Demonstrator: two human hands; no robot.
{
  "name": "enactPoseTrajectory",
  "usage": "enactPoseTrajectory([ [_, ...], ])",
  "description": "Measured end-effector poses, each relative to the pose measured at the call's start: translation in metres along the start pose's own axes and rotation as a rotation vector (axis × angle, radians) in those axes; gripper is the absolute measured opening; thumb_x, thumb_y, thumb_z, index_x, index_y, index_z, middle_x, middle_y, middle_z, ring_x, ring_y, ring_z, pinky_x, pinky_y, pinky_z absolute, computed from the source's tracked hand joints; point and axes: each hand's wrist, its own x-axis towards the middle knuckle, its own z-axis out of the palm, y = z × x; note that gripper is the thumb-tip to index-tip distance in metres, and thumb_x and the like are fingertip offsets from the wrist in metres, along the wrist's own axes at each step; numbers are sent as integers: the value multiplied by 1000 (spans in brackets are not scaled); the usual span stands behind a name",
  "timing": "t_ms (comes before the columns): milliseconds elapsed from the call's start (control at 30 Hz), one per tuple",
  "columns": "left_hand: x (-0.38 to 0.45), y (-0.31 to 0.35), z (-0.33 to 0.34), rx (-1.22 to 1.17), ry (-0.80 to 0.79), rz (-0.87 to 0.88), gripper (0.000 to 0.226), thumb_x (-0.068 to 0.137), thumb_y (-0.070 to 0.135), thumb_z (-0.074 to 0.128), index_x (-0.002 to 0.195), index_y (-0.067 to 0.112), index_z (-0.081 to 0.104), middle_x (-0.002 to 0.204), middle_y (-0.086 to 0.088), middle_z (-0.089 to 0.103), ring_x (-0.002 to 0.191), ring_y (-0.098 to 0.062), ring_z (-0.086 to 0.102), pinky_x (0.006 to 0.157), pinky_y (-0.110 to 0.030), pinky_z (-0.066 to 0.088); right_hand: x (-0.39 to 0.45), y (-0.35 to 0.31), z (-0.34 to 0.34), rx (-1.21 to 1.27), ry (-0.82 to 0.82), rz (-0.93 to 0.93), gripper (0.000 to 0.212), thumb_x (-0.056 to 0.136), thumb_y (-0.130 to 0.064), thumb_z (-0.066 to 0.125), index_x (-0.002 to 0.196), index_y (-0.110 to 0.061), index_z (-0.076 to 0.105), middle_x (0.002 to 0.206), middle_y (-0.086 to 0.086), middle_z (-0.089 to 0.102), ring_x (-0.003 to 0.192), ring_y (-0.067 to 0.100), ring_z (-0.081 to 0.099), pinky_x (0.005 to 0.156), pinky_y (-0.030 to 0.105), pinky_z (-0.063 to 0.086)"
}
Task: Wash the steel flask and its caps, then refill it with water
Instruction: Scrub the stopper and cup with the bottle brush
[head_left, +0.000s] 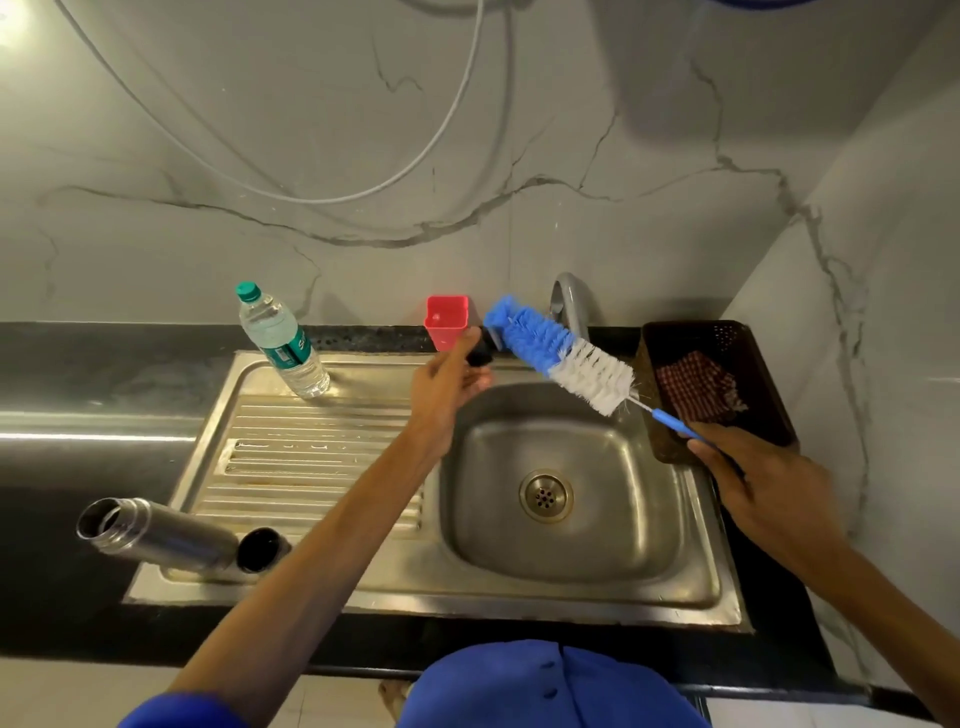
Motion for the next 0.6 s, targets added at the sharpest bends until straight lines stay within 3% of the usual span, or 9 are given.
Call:
enactPoseTrajectory([
  [67, 4, 7, -6, -62, 4, -33, 43, 93, 43, 78, 107, 2, 75, 92, -21, 75, 86, -27, 74, 96, -38, 62, -4, 1, -1, -6, 2, 10, 42, 96, -38, 50, 112, -12, 79, 78, 0, 75, 48, 7, 48, 50, 8, 20],
  [200, -22, -11, 16, 52, -290, -49, 38, 101, 34, 68, 122, 2, 71, 88, -18, 78, 102, -34, 77, 101, -39, 59, -5, -5, 13, 23, -15, 16, 38, 97, -37, 52, 116, -15, 78, 80, -3, 74, 49, 9, 53, 46, 16, 32],
  [333, -3, -6, -1, -84, -129, -15, 51, 99, 37, 71, 126, -6, 69, 112, -28, 75, 98, -29, 77, 111, -42, 53, -13, -4, 16, 45, -66, 30, 33, 98, -35, 57, 121, -20, 75, 85, -8, 74, 52, 10, 58, 43, 30, 48],
  [400, -3, -8, -2, -71, -163, -21, 47, 97, 32, 74, 128, -3, 68, 117, -28, 74, 102, -32, 77, 108, -44, 55, -18, -3, 19, 38, -90, 50, 33, 99, -36, 55, 122, -22, 75, 85, -9, 74, 54, 9, 59, 43, 33, 50],
  [500, -18, -19, 9, 88, -275, -37, 45, 91, 24, 81, 125, -1, 67, 114, -19, 78, 107, -37, 76, 102, -47, 59, -18, -5, 28, 38, -126, 103, 38, 103, -44, 46, 125, -27, 72, 88, -9, 73, 59, 11, 64, 47, 38, 53],
  [600, -6, -4, -3, 162, -82, 43, 47, 82, 27, 90, 117, 3, 70, 105, -13, 80, 96, -31, 80, 97, -52, 61, -24, -7, 31, 12, -124, 105, 41, 103, -47, 42, 125, -30, 72, 94, -10, 74, 63, 16, 68, 49, 39, 54],
])
